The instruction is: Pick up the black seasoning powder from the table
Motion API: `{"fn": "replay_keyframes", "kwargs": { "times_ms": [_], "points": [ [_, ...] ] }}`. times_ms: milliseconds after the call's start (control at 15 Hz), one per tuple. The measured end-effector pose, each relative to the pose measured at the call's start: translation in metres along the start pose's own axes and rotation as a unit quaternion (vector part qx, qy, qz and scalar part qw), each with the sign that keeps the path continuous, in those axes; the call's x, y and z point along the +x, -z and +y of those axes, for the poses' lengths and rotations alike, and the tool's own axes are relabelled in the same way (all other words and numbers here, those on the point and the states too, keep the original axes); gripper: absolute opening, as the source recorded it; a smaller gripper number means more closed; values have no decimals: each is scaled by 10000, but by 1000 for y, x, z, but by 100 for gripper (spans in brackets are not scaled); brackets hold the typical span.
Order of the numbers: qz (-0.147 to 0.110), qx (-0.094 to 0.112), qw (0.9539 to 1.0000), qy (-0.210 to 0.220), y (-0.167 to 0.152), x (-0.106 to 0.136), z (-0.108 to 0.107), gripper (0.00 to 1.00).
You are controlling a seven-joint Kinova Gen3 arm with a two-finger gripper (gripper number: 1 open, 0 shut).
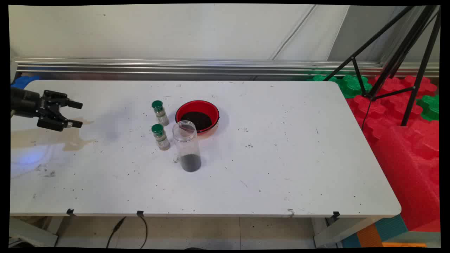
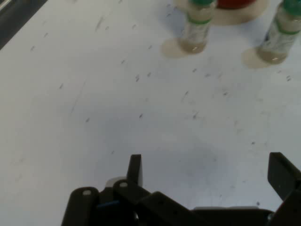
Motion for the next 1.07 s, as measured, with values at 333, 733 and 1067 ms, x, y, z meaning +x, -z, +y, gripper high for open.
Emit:
{"fn": "replay_keyframes", "kwargs": {
  "times_ms": [333,733,1067],
  "points": [
    [183,-353,9976,-566,-11,19,8,100],
    [432,-816,9887,-1177,-25,38,17,100],
    [707,-1211,9771,-1598,-39,54,22,100]
  ]
}}
